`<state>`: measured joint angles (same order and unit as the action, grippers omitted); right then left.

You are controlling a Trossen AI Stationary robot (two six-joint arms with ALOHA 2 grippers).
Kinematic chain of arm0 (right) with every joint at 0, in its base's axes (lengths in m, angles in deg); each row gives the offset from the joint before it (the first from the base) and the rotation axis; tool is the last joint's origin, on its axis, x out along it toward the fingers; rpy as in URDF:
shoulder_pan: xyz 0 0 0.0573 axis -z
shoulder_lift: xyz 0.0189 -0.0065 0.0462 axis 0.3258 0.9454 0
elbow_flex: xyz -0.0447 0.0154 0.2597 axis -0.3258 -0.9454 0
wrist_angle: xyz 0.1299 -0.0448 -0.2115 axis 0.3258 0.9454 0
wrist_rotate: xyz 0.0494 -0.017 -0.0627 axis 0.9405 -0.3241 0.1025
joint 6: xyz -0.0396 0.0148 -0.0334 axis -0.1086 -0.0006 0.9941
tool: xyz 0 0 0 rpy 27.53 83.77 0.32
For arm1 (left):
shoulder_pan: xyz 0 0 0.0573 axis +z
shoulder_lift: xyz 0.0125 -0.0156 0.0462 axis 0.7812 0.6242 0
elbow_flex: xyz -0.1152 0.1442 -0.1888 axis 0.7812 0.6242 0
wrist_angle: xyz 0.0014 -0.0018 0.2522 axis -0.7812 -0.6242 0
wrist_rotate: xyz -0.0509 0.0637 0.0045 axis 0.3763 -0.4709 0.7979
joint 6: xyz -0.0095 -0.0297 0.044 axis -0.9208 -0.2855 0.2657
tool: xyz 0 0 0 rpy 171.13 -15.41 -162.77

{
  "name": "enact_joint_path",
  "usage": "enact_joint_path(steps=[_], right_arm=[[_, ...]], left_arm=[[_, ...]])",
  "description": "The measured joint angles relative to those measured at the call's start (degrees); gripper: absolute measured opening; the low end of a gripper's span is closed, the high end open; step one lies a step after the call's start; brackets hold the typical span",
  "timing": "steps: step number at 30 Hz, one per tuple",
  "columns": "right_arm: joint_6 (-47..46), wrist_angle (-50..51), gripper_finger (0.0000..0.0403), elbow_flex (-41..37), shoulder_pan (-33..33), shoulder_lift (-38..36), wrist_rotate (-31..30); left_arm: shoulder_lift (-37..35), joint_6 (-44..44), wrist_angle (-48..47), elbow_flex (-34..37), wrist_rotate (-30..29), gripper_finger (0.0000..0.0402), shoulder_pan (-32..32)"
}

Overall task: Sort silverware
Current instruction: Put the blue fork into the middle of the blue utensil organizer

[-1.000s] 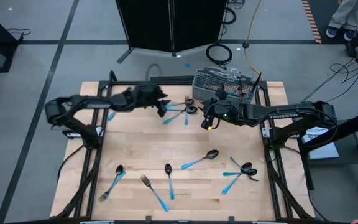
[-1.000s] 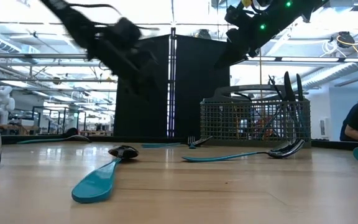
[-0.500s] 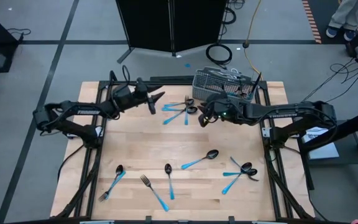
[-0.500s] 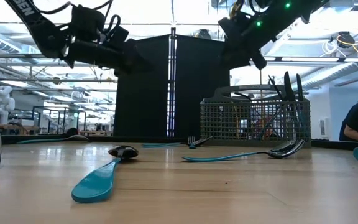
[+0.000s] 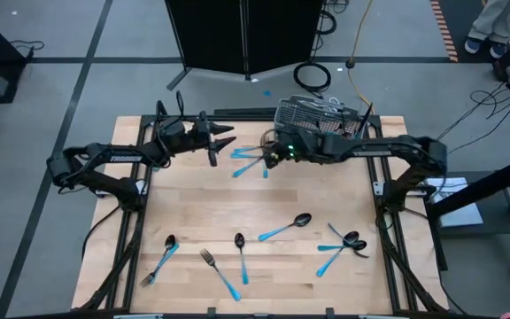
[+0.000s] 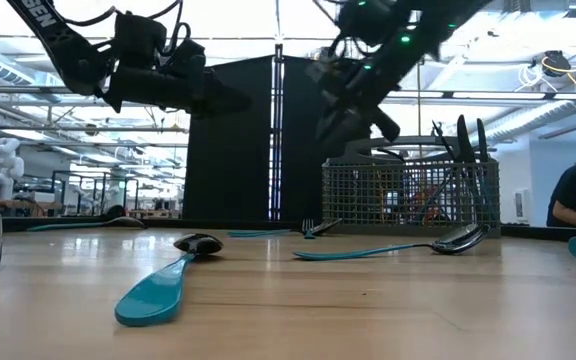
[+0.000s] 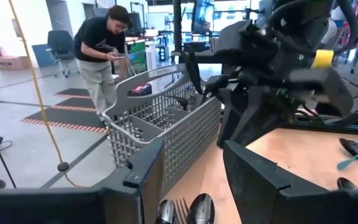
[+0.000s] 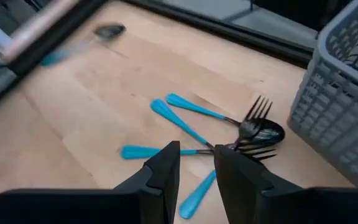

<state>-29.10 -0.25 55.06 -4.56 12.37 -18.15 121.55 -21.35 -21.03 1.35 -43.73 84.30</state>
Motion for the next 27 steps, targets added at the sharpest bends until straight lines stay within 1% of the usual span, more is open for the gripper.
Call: enact_joint_path(steps=[3, 4, 9, 13, 15, 18, 20, 27], right_arm=[[1.51, 6.27, 0.0093, 5.63, 0.46, 3.99, -0.16], [2.01, 6.99, 0.0093, 7.07, 0.57, 5.21, -0.23], [7.15, 6.38, 0.0093, 11.6, 0.59, 11.02, 0.0], [10.97, 6.44, 0.0093, 12.67, 0.12, 13.85, 0.09], [8.27, 6.75, 0.0093, 12.69, 0.05, 14.67, 0.08], [0.42, 8.78, 0.0093, 12.69, 0.42, 15.88, 1.61], [-3.37, 9.21, 0.0093, 12.69, 0.88, 17.05, 1.43], [-8.22, 9.56, 0.0093, 12.69, 1.64, 22.17, 2.18]], left_arm=[[0.0, 0.04, 0.0, 0.0, 0.3, 0.0161, 0.16], [0.0, 0.23, -0.06, 0.0, 0.31, 0.0161, 0.16], [0.0, 1.33, -0.15, 0.0, 0.37, 0.0161, 0.11], [0.01, 1.36, -0.17, 0.0, 0.37, 0.0161, 0.11], [0.02, 1.38, -0.33, 0.0, 0.37, 0.0161, 0.11], [0.02, 1.42, -0.39, 0.0, 0.37, 0.0161, 0.11], [0.02, 1.45, -0.39, 0.0, 0.37, 0.0161, 0.11], [0.02, 1.39, -0.39, 0.0, 0.35, 0.0161, 0.11]])
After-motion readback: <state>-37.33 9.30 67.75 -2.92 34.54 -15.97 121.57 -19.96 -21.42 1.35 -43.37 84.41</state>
